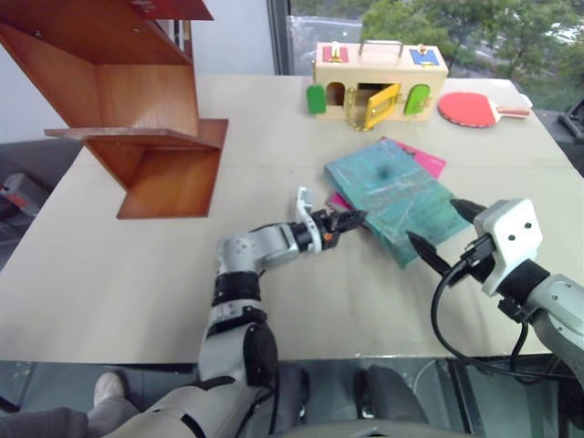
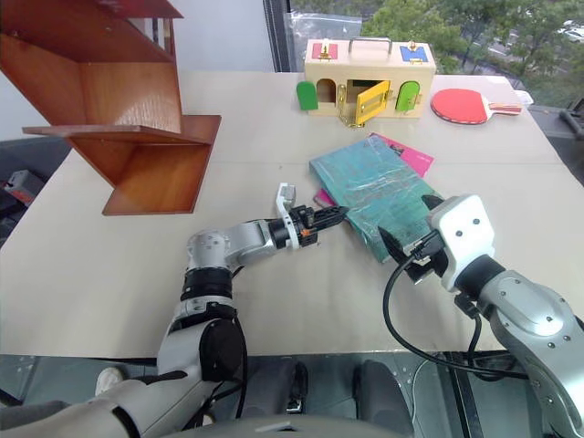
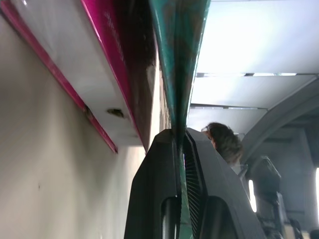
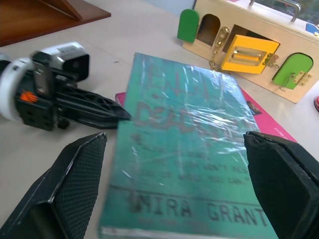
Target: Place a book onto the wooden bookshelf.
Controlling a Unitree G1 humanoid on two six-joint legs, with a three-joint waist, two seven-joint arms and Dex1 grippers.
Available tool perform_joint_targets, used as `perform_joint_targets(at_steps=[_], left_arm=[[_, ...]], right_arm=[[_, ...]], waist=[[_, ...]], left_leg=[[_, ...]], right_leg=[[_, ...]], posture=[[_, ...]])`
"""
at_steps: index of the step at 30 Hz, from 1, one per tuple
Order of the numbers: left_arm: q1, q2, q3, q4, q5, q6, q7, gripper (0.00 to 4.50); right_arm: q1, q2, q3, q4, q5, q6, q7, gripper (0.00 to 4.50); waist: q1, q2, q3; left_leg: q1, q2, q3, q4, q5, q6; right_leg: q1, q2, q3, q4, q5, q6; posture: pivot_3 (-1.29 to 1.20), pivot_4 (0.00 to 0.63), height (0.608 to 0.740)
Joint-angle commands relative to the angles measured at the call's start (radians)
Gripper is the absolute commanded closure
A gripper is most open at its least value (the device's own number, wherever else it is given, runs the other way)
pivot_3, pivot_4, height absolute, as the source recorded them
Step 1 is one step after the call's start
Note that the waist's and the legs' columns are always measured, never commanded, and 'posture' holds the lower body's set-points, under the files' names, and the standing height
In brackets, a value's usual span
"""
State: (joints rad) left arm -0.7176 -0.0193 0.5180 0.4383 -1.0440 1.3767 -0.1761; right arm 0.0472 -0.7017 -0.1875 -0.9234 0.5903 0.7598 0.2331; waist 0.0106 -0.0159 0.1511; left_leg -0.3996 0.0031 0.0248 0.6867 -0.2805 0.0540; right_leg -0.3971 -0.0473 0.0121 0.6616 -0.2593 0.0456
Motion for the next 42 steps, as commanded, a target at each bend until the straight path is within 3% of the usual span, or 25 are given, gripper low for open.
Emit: perform_joint_targets(at_steps=[1,3,7,9,10,11,12,22,26,29,30,38,42], left_arm=[[0.009,0.017,0.028,-0.066,-0.046,0.025,0.016,4.47],[0.026,0.028,0.031,-0.082,-0.045,0.030,0.029,4.47],[0.056,0.031,0.013,-0.102,-0.040,0.033,0.029,3.06],[0.059,0.022,0.002,-0.097,-0.027,0.013,0.028,2.04],[0.056,0.015,-0.001,-0.090,-0.022,0.003,0.026,1.94],[0.053,0.011,-0.004,-0.085,-0.020,-0.002,0.024,1.27],[0.047,0.007,-0.008,-0.076,-0.018,-0.009,0.017,1.08],[-0.028,-0.002,-0.045,0.078,0.026,-0.094,-0.088,1.08],[-0.055,-0.004,-0.025,0.148,0.022,-0.111,-0.098,2.66],[-0.064,0.002,-0.017,0.171,0.021,-0.109,-0.097,4.16],[-0.066,0.005,-0.014,0.176,0.022,-0.108,-0.097,4.34],[-0.085,0.089,0.028,0.065,-0.045,-0.009,-0.080,4.34],[-0.074,0.228,-0.139,-0.225,-0.008,-0.012,-0.231,4.34]], right_arm=[[-0.021,0.005,0.003,-0.006,-0.014,-0.016,0.018,0.00],[-0.030,0.008,0.014,0.007,-0.022,-0.022,0.028,0.00],[-0.043,0.017,0.024,0.020,-0.033,-0.026,0.044,0.00],[-0.045,0.021,0.026,0.022,-0.040,-0.025,0.051,0.00],[-0.045,0.023,0.026,0.022,-0.042,-0.024,0.053,0.00],[-0.046,0.024,0.026,0.022,-0.043,-0.023,0.055,0.00],[-0.046,0.025,0.025,0.021,-0.044,-0.021,0.057,0.00],[-0.024,0.031,0.011,-0.023,-0.035,0.000,0.056,0.00],[0.009,0.023,0.001,-0.060,-0.013,-0.006,0.083,0.00],[0.052,0.008,-0.024,-0.094,0.011,-0.008,0.117,0.00],[0.066,0.004,-0.036,-0.101,0.016,-0.010,0.126,0.00],[0.134,-0.006,-0.125,-0.108,0.045,-0.037,0.173,0.00],[0.100,0.012,-0.116,-0.090,0.072,-0.055,0.178,0.00]], waist=[[0.001,0.000,0.000],[0.002,0.000,0.000],[0.003,0.000,0.000],[0.004,0.000,0.000],[0.004,0.000,0.000],[0.004,0.000,0.000],[0.004,0.000,0.000],[0.004,0.000,0.000],[0.005,0.000,0.000],[0.005,0.000,0.000],[0.006,0.000,0.000],[-0.001,0.000,0.000],[-0.008,-0.003,0.004]], left_leg=[[0.000,0.000,0.000,0.000,0.000,0.000],[0.000,0.000,0.000,0.000,0.000,0.000],[0.000,-0.001,0.000,0.000,0.000,0.000],[0.000,-0.001,0.000,0.000,0.000,0.000],[0.000,-0.001,0.000,0.000,0.000,0.000],[0.000,-0.001,0.000,0.000,0.000,0.000],[0.000,-0.001,0.000,0.000,0.000,0.000],[0.000,-0.001,0.000,0.000,0.000,0.000],[0.000,-0.001,0.000,0.000,0.000,0.000],[0.000,-0.001,0.000,0.000,0.000,0.000],[0.000,-0.001,0.000,0.000,0.000,0.000],[0.000,-0.001,-0.001,0.000,0.000,0.000],[0.000,0.000,-0.001,-0.001,0.000,0.000]], right_leg=[[0.000,0.000,0.000,0.000,0.000,0.000],[0.000,0.000,0.000,0.000,0.000,0.000],[0.000,-0.001,0.000,0.000,0.000,0.000],[0.000,-0.001,-0.001,-0.001,0.000,0.000],[0.000,-0.001,-0.001,-0.001,0.000,0.000],[0.000,-0.001,-0.001,-0.001,0.000,0.000],[0.000,-0.001,-0.001,-0.001,0.000,0.000],[0.000,0.000,-0.001,-0.001,0.000,0.000],[0.000,0.000,-0.001,-0.001,0.000,0.000],[0.000,0.000,-0.002,-0.001,0.000,0.000],[0.000,0.000,-0.001,-0.001,0.000,0.000],[0.000,-0.001,-0.002,0.000,0.000,0.000],[-0.001,-0.001,-0.002,0.001,0.000,0.000]], posture=[[0.00,0.150,0.740],[0.00,0.150,0.740],[0.00,0.150,0.740],[0.00,0.150,0.740],[0.00,0.150,0.740],[0.00,0.150,0.740],[0.00,0.150,0.740],[0.00,0.150,0.740],[0.00,0.150,0.740],[0.00,0.150,0.740],[0.00,0.150,0.740],[0.00,0.150,0.740],[0.00,0.150,0.740]])
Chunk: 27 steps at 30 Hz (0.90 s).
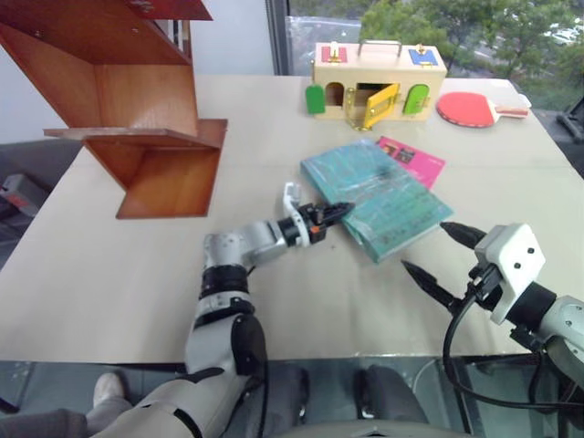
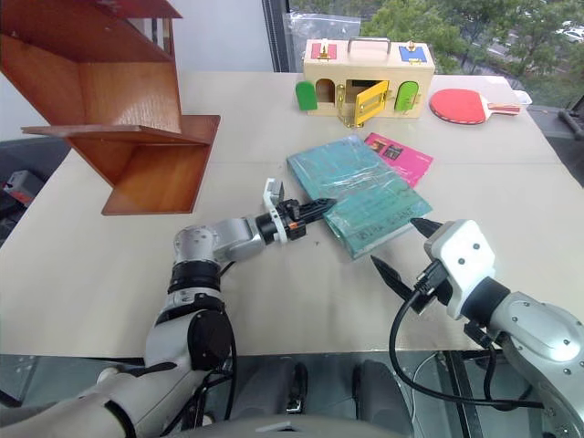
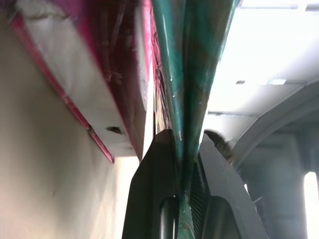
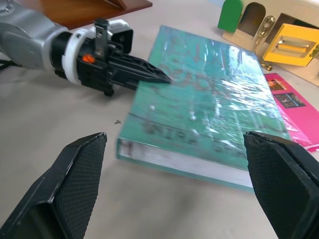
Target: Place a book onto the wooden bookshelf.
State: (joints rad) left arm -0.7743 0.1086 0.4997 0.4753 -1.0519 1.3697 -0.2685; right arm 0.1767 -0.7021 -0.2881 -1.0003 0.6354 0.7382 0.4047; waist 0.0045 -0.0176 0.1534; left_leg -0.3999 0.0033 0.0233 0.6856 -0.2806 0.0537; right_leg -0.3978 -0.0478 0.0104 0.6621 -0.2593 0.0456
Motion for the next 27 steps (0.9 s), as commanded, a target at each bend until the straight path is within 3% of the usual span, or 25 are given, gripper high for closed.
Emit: perform_joint_targets(at_steps=[1,3,6,11,19,22,27], left_arm=[[-0.019,0.157,-0.189,-0.358,0.034,-0.060,-0.209,4.34],[-0.030,0.277,-0.319,-0.515,0.142,-0.237,-0.376,4.34],[-0.069,0.465,-0.490,-0.666,0.416,-0.661,-0.625,4.34],[-0.198,0.712,-0.600,-0.605,0.874,-1.284,-0.736,4.34],[-0.416,1.132,-0.583,-0.330,1.026,-1.393,-1.034,4.34],[-0.376,1.253,-0.598,-0.325,1.067,-1.356,-1.125,4.34],[-0.274,1.385,-0.645,-0.234,1.287,-1.409,-1.088,4.34]], right_arm=[[-0.043,0.019,-0.009,-0.006,0.036,-0.039,0.008,0.00],[-0.071,0.031,0.007,0.009,0.049,-0.046,0.013,0.00],[-0.108,0.042,0.028,0.040,0.059,-0.063,0.028,0.00],[-0.158,0.047,0.065,0.120,0.045,-0.106,0.076,0.00],[-0.272,0.057,0.156,0.286,-0.008,-0.194,0.170,0.00],[-0.327,0.062,0.180,0.339,-0.020,-0.216,0.203,0.00],[-0.445,0.070,0.220,0.384,-0.041,-0.232,0.232,0.00]], waist=[[-0.004,-0.003,0.003],[-0.004,-0.002,0.003],[0.002,-0.001,0.003],[0.010,-0.001,0.004],[-0.010,0.000,0.006],[-0.015,0.000,0.007],[-0.016,-0.002,0.010]], left_leg=[[-0.001,0.000,0.000,0.000,0.000,-0.001],[-0.002,0.000,0.000,-0.002,0.002,-0.003],[-0.001,-0.001,0.001,-0.004,0.002,-0.004],[-0.001,-0.002,0.002,-0.006,0.002,-0.003],[-0.011,0.000,0.006,-0.007,0.001,-0.001],[-0.016,0.000,0.006,-0.002,-0.001,0.002],[-0.016,0.000,0.007,0.001,-0.002,0.004]], right_leg=[[-0.001,0.000,0.000,0.000,0.000,0.000],[-0.002,0.000,0.000,0.000,0.000,0.000],[-0.002,-0.002,0.000,-0.003,0.000,-0.001],[-0.002,-0.005,0.000,-0.007,0.000,-0.002],[-0.015,0.006,0.000,-0.004,-0.001,-0.001],[-0.019,0.007,0.000,-0.002,-0.001,0.000],[-0.017,0.006,0.000,-0.001,-0.002,0.002]], posture=[[0.00,0.150,0.740],[0.00,0.150,0.740],[0.00,0.150,0.740],[0.00,0.150,0.740],[0.00,0.150,0.740],[0.00,0.150,0.740],[0.00,0.150,0.740]])
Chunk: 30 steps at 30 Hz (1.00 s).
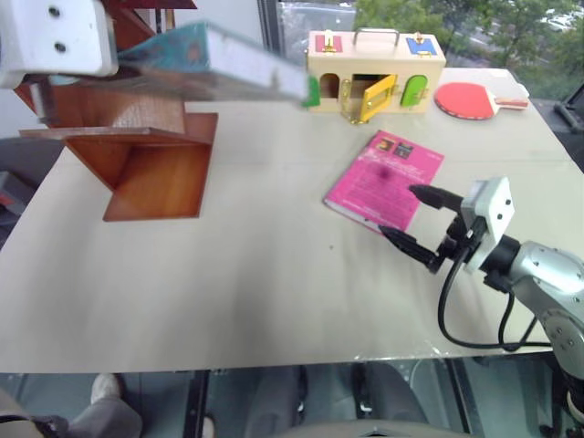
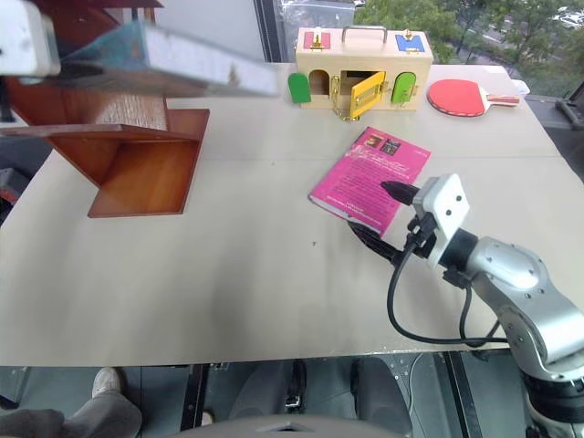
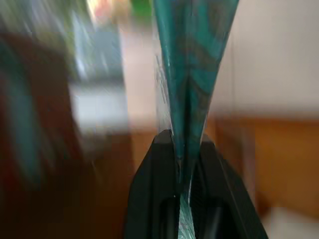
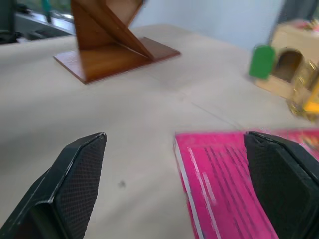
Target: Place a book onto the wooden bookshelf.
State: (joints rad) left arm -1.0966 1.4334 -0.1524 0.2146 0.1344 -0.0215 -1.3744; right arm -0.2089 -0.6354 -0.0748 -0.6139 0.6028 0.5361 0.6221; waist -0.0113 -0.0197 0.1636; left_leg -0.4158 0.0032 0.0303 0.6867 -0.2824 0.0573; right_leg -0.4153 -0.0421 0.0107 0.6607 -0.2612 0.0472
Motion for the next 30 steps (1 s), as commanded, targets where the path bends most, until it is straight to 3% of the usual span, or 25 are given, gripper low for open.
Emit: perform_joint_targets(at_steps=[1,4,10,11,14,18,21,23,27,30], left_arm=[[0.074,0.064,0.002,0.028,0.128,-0.017,0.031,4.34],[0.141,0.047,-0.003,0.026,0.181,-0.036,0.079,4.34],[0.219,-0.044,0.026,0.016,0.137,-0.034,0.099,4.34],[0.222,-0.048,0.033,0.019,0.130,-0.035,0.093,3.63],[0.221,-0.084,0.133,-0.019,-0.010,0.001,0.076,2.36],[0.306,-0.099,0.379,-0.185,-0.314,0.251,-0.003,2.36],[0.404,-0.222,0.608,-0.468,-0.644,0.591,0.071,2.36],[0.517,-0.323,0.690,-0.646,-0.766,0.737,0.180,2.36],[0.636,-0.535,0.648,-0.841,-0.916,0.861,0.438,2.36],[0.779,-0.618,0.521,-0.924,-0.862,0.800,0.472,2.36]], right_arm=[[-0.089,0.007,0.013,0.001,-0.011,-0.027,0.013,0.00],[-0.156,0.015,0.024,0.004,-0.001,-0.012,0.013,0.00],[-0.212,0.030,0.056,0.008,-0.007,0.007,0.008,0.00],[-0.215,0.031,0.061,0.006,-0.005,0.011,0.007,0.00],[-0.217,0.027,0.051,0.001,0.013,0.024,0.014,0.00],[-0.215,0.011,0.025,0.014,0.030,0.031,0.035,0.00],[-0.206,-0.011,0.010,0.026,0.042,0.046,0.051,0.00],[-0.184,-0.032,0.007,0.020,0.037,0.061,0.054,0.00],[-0.121,-0.067,-0.013,0.000,0.053,0.108,0.043,0.00],[-0.051,-0.096,-0.057,-0.036,0.062,0.134,0.030,0.00]], waist=[[-0.001,0.000,0.000],[0.004,-0.001,0.001],[0.006,0.003,-0.001],[0.006,0.003,-0.001],[0.004,0.003,-0.001],[-0.003,0.001,0.001],[-0.004,0.000,0.002],[-0.002,0.003,0.003],[0.007,0.000,0.004],[0.007,0.001,0.003]], left_leg=[[0.000,0.000,0.000,0.000,0.000,0.000],[0.000,0.001,-0.002,0.001,0.000,0.000],[0.004,0.001,-0.001,0.001,0.000,0.000],[0.005,0.001,-0.001,0.002,-0.001,0.002],[0.005,0.001,-0.001,0.004,-0.001,0.002],[0.000,0.002,-0.001,0.011,0.001,-0.001],[-0.001,0.002,0.000,0.012,-0.001,0.001],[-0.001,0.002,-0.001,0.013,-0.002,0.002],[0.000,0.001,-0.005,0.016,-0.002,0.002],[0.002,-0.001,-0.005,0.017,-0.002,0.002]], right_leg=[[0.000,0.000,0.000,0.001,0.000,0.000],[0.000,0.000,-0.002,0.002,0.000,0.000],[0.002,-0.001,-0.002,0.007,0.000,0.000],[0.002,-0.001,-0.002,0.009,0.000,0.000],[0.002,-0.001,-0.001,0.013,0.000,0.000],[-0.001,-0.001,-0.002,0.015,0.000,0.000],[-0.001,-0.005,-0.001,0.011,0.000,0.000],[0.001,-0.007,-0.002,0.010,0.000,0.001],[0.004,-0.010,-0.002,0.013,-0.001,0.001],[0.005,-0.011,0.000,0.017,0.000,0.001]], posture=[[0.00,0.150,0.740],[0.00,0.150,0.740],[0.00,0.150,0.740],[0.00,0.150,0.740],[0.00,0.150,0.740],[0.00,0.150,0.740],[0.00,0.150,0.740],[0.00,0.150,0.740],[0.00,0.150,0.740],[0.00,0.150,0.740]])
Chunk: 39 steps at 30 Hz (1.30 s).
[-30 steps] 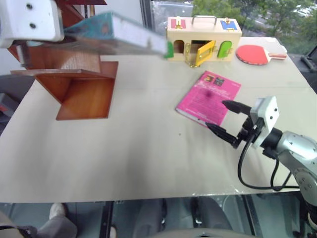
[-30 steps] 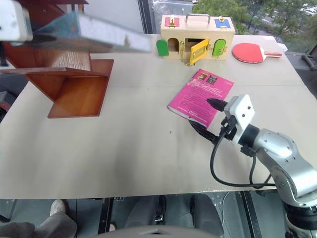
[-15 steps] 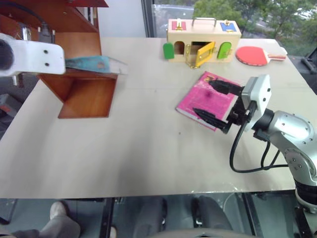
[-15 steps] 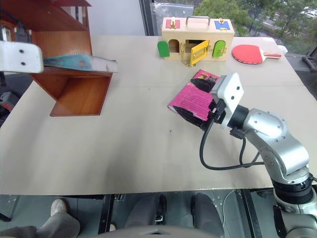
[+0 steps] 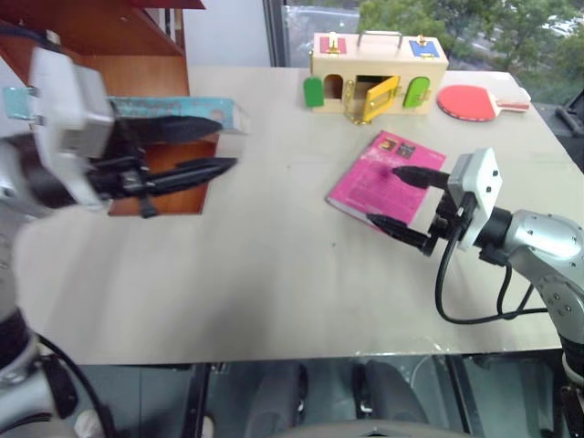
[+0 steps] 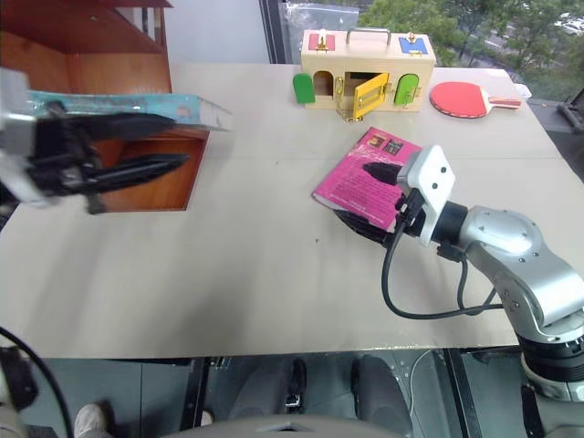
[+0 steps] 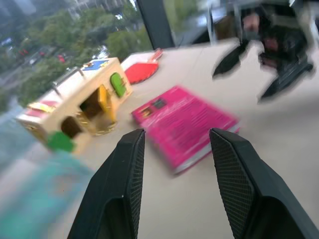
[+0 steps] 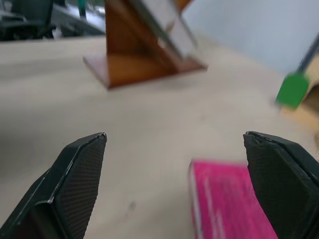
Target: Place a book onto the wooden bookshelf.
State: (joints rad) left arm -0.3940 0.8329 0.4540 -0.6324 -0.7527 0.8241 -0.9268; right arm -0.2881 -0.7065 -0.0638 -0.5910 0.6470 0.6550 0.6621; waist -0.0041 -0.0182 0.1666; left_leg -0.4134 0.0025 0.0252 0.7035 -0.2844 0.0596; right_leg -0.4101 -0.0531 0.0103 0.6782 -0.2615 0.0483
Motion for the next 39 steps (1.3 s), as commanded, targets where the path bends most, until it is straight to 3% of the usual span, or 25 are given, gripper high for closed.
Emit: perform_joint_targets(at_steps=[1,4,7,8,10,11,14,21,25,31,36,39], left_arm=[[0.114,-0.050,-0.103,-0.057,0.012,-0.054,0.020,2.36],[0.229,-0.073,-0.213,0.027,0.147,-0.211,-0.012,1.47],[0.233,-0.163,-0.272,0.165,0.277,-0.369,0.077,0.17],[0.211,-0.205,-0.300,0.201,0.351,-0.442,0.140,0.02],[0.159,-0.294,-0.342,0.230,0.362,-0.515,0.165,0.02],[0.142,-0.327,-0.367,0.242,0.369,-0.569,0.148,0.20],[0.078,-0.425,-0.419,0.308,0.375,-0.624,0.166,1.31],[-0.132,-0.640,-0.500,0.624,0.671,-0.842,0.506,4.48],[-0.201,-0.703,-0.475,0.746,0.789,-0.941,0.716,4.48],[-0.223,-0.705,-0.375,0.786,0.928,-0.963,1.046,4.48],[-0.196,-0.700,-0.370,0.752,0.944,-0.979,1.089,4.48],[-0.170,-0.688,-0.382,0.723,0.848,-0.988,0.971,4.48]], right_arm=[[0.067,-0.038,-0.090,-0.077,0.022,0.026,-0.015,0.00],[0.216,-0.095,-0.181,-0.130,0.015,0.040,0.002,0.00],[0.312,-0.099,-0.243,-0.144,-0.039,0.013,-0.035,0.00],[0.324,-0.090,-0.260,-0.144,-0.040,0.018,-0.056,0.00],[0.338,-0.066,-0.266,-0.160,-0.038,0.026,-0.091,0.00],[0.345,-0.056,-0.265,-0.166,-0.041,0.026,-0.104,0.00],[0.360,-0.035,-0.253,-0.196,-0.070,0.009,-0.133,0.00],[0.286,0.027,-0.284,-0.290,0.049,0.042,-0.208,0.00],[0.240,0.023,-0.318,-0.332,0.141,0.028,-0.225,0.00],[0.141,0.012,-0.339,-0.333,0.284,0.005,-0.242,0.00],[0.078,0.010,-0.309,-0.307,0.330,-0.009,-0.250,0.00],[0.058,0.011,-0.294,-0.292,0.340,-0.021,-0.243,0.00]], waist=[[-0.001,0.000,0.000],[0.004,0.002,-0.001],[0.008,0.003,-0.001],[0.011,0.003,-0.002],[0.019,0.003,-0.002],[0.020,0.002,-0.003],[0.021,0.002,-0.003],[0.019,0.002,-0.003],[0.018,0.002,-0.003],[0.017,0.001,-0.003],[0.019,0.001,-0.003],[0.018,0.001,-0.003]], left_leg=[[0.000,0.000,0.000,0.000,0.000,0.000],[0.001,0.000,0.000,0.000,0.000,0.000],[0.001,0.000,0.000,0.000,0.000,0.000],[0.001,0.000,0.000,0.000,-0.001,0.001],[0.002,0.000,0.000,0.000,-0.001,0.002],[0.002,0.000,0.000,0.000,-0.001,0.002],[0.001,-0.001,-0.001,0.001,0.000,0.002],[0.001,-0.001,-0.001,0.001,-0.001,0.002],[0.000,-0.001,-0.002,0.001,-0.001,0.003],[-0.001,-0.001,-0.002,0.000,-0.001,0.003],[-0.001,-0.001,-0.002,0.000,-0.001,0.003],[-0.001,-0.001,-0.001,0.000,-0.001,0.002]], right_leg=[[0.000,0.000,0.000,0.000,0.000,0.000],[0.001,0.000,0.000,0.000,0.000,-0.001],[0.000,0.001,0.000,0.000,0.000,-0.001],[0.000,0.001,0.000,0.000,0.000,-0.001],[0.002,0.001,0.000,0.000,0.001,-0.001],[0.002,0.001,0.000,0.000,0.001,-0.001],[0.003,0.001,-0.001,0.000,0.001,-0.001],[0.002,0.006,0.000,0.000,0.001,-0.001],[0.002,0.006,-0.001,-0.001,0.001,-0.001],[0.000,0.004,0.000,-0.001,0.001,-0.001],[0.000,0.002,-0.001,-0.001,0.001,-0.001],[0.000,0.001,-0.001,-0.001,0.001,-0.001]], posture=[[0.00,0.150,0.740],[0.00,0.150,0.740],[0.00,0.150,0.740],[0.00,0.150,0.740],[0.00,0.150,0.740],[0.00,0.150,0.740],[0.00,0.150,0.740],[0.00,0.150,0.740],[0.00,0.150,0.740],[0.00,0.150,0.740],[0.00,0.150,0.740],[0.00,0.150,0.740]])
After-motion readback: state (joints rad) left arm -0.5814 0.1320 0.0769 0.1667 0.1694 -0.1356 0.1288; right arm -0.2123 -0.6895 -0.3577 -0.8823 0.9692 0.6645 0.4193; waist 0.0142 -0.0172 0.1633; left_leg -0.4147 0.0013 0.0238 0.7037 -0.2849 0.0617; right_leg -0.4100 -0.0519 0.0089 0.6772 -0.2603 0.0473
